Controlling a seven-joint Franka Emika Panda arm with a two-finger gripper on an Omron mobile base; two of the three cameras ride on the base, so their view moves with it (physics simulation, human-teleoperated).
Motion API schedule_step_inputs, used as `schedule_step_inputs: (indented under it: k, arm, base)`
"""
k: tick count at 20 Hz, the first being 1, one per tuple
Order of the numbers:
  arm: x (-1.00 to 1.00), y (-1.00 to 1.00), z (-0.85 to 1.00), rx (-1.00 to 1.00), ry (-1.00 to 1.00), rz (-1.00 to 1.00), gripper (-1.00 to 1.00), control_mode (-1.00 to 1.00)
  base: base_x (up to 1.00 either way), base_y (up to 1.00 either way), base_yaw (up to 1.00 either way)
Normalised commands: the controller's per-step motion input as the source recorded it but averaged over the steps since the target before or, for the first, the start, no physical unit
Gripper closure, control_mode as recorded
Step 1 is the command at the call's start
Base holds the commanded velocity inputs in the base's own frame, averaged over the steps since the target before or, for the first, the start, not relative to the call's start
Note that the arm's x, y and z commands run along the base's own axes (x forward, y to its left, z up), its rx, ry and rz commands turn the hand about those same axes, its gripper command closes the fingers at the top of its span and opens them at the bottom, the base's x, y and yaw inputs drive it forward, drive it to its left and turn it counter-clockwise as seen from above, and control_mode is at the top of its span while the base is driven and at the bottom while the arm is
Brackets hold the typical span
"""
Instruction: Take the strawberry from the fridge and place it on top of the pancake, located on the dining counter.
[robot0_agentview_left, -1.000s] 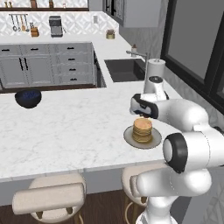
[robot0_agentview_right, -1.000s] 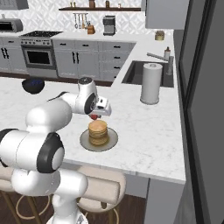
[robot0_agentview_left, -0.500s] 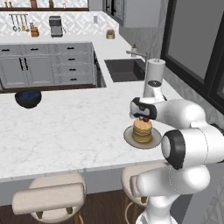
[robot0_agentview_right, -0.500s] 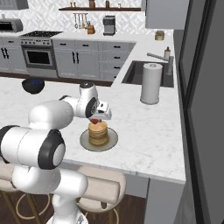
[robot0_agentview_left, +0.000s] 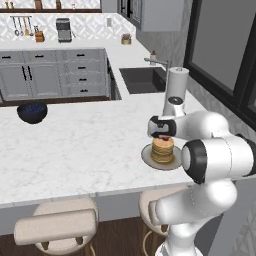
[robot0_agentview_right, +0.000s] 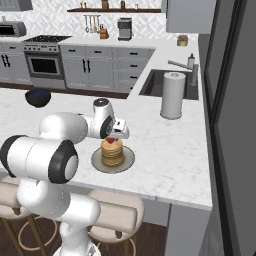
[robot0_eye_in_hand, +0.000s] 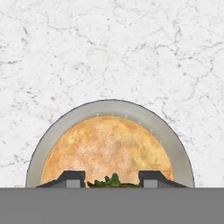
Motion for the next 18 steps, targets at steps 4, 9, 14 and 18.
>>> schedule_step_inputs:
  k: [4, 9, 14, 18]
  arm:
    - [0.04, -0.01, -0.11, 0.00, 0.00, 0.00, 1.00, -1.00]
    - [0.00, 0.00, -0.14, 0.00, 0.03, 0.00, 1.00, -1.00]
    - [0.02, 0.06, -0.13, 0.00, 0.03, 0.00, -1.00, -1.00]
    - [0.00, 0.03, -0.01, 0.00, 0.00, 0.00, -1.00, -1.00]
  base:
    - [0.00, 0.00, 0.00]
    - [0.00, 0.00, 0.00]
    - [0.00, 0.00, 0.00]
    - [0.00, 0.00, 0.00]
